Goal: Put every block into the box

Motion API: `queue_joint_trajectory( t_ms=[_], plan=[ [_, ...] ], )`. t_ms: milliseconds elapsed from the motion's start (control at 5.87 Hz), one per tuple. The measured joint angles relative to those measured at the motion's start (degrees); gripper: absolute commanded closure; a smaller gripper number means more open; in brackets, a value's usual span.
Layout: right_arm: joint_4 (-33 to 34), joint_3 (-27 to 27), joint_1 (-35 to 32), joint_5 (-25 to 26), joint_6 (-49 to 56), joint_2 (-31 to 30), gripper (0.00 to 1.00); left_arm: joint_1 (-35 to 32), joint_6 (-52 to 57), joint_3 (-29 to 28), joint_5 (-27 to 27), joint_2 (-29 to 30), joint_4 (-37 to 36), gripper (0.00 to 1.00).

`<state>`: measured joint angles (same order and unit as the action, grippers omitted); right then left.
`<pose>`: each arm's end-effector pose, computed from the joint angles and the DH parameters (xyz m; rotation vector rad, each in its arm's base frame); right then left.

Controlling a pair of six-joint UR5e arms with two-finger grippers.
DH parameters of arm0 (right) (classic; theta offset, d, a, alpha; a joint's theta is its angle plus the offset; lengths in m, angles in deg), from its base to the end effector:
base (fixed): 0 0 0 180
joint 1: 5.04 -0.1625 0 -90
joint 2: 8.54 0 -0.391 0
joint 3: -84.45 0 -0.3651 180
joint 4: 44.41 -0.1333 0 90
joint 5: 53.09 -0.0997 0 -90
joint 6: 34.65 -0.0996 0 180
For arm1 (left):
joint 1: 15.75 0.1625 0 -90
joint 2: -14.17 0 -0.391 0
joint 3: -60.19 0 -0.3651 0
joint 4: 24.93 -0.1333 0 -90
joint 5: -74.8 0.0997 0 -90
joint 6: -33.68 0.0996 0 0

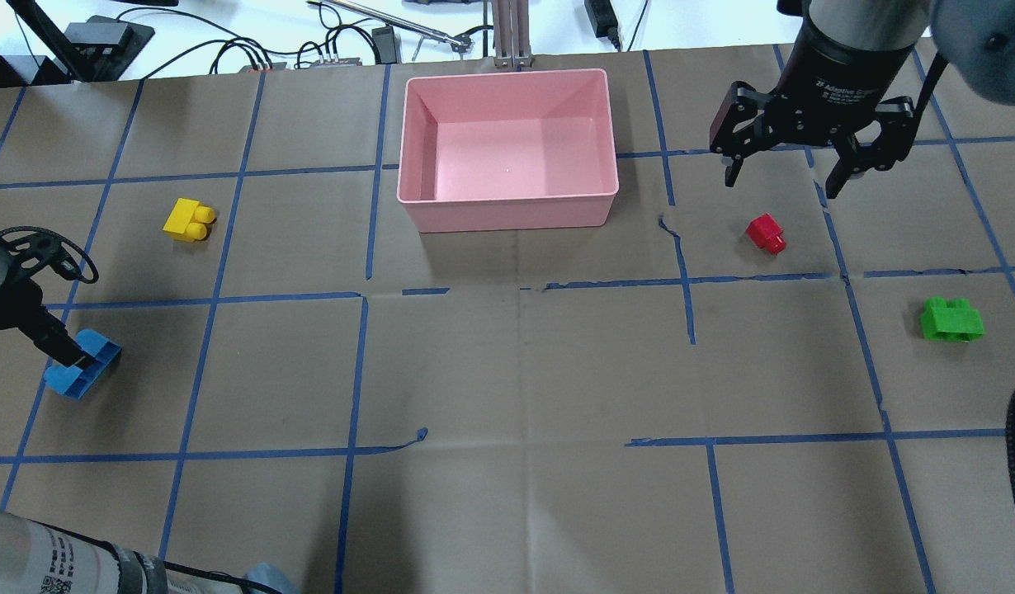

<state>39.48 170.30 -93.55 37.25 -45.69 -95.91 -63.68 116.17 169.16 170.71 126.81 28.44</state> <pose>0.1203 -0.4776 0.4555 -0.3408 -3.1079 -0.1241 0.2532 -0.4642 0.1736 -1.0795 -2.9123 -0.2048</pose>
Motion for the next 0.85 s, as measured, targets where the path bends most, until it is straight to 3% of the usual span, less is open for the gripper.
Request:
queue_joint_trajectory(
  t_ms=[170, 341, 682, 852],
  plan=[
    [0.15, 0.02, 0.04, 0.07, 0.39, 0.16, 0.00, 0.08, 0.17, 0.34, 0.05, 1.21, -0.93, 0.76],
    [0.31, 0.07, 0.19, 0.23, 1.98, 0.54, 0.00, 0.10, -0.07, 0.24, 0.08, 1.63, -1.23, 1.00],
    [1.38, 0.13, 3.46, 0.63, 11.33, 1.21, 0.00, -0.24, -2.86, -0.55, 0.26, 0.90, -0.94, 1.00],
    [1.85, 0.15, 9.23, 0.73, 19.27, 1.77, 0.00, -2.01, -6.77, -2.71, 0.16, -0.08, 1.85, 1.00]
  ],
)
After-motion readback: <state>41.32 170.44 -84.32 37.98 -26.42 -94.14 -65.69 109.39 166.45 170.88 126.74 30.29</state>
